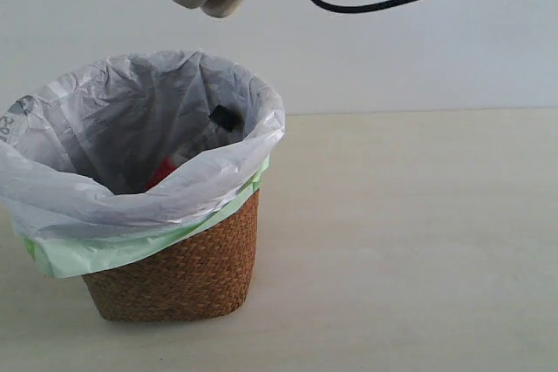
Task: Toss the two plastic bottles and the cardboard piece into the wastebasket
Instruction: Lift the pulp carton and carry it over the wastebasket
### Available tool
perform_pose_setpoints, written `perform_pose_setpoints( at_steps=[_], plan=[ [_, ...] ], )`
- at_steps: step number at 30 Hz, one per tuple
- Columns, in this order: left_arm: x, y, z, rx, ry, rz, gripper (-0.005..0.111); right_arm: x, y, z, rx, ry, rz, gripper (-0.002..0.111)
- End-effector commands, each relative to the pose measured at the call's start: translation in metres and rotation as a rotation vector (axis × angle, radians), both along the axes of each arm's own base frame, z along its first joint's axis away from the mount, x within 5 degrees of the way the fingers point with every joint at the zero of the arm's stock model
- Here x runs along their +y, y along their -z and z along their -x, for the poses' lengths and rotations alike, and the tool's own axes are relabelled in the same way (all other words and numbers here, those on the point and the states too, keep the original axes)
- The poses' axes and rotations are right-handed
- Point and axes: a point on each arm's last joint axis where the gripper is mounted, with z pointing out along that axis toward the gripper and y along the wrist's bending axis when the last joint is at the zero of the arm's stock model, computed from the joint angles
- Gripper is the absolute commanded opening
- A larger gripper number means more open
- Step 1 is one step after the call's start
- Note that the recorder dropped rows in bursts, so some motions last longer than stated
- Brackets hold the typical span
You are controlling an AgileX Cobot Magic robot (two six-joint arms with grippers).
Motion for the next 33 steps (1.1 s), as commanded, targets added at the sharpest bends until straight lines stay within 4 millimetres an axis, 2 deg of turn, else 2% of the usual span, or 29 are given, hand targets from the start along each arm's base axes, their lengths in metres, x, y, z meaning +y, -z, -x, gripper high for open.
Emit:
perform_pose_setpoints(
  at_steps=[1,3,6,9,12,15,19,24,28,30,33],
  plan=[
    [0.0,-0.002,0.0,-0.015,0.003,0.009,0.108,-0.016,0.011,-0.013,-0.147,0.122,0.269,0.0],
    [0.0,-0.002,0.0,-0.015,0.003,0.009,0.108,-0.033,0.018,-0.022,-0.189,0.254,0.463,0.0],
    [0.0,-0.002,0.0,-0.015,0.003,0.009,0.108,-0.069,0.008,-0.032,-0.237,0.548,0.741,0.0],
    [0.0,-0.002,0.0,-0.015,0.003,0.009,0.108,-0.082,0.002,-0.033,-0.201,0.68,0.806,0.0],
    [0.0,-0.002,0.0,-0.015,0.003,0.009,0.108,-0.083,0.004,-0.03,-0.159,0.684,0.811,0.0],
    [0.0,-0.002,0.0,-0.015,0.003,0.009,0.108,-0.073,0.008,-0.026,-0.074,0.618,0.72,0.0],
    [0.0,-0.002,0.0,-0.015,0.003,0.009,0.108,-0.047,0.007,-0.015,0.008,0.404,0.499,0.0],
    [0.0,-0.002,0.0,-0.015,0.003,0.009,0.108,-0.009,-0.018,0.008,0.064,0.045,0.059,0.0],
    [0.0,-0.002,0.0,-0.015,0.003,0.009,0.108,0.003,-0.043,0.021,0.013,-0.139,-0.214,0.0],
    [0.0,-0.002,0.0,-0.015,0.003,0.009,0.108,0.003,-0.047,0.023,-0.027,-0.165,-0.252,0.0],
    [0.0,-0.002,0.0,-0.015,0.003,0.009,0.108,0.003,-0.043,0.021,-0.095,-0.172,-0.201,0.0]
  ],
)
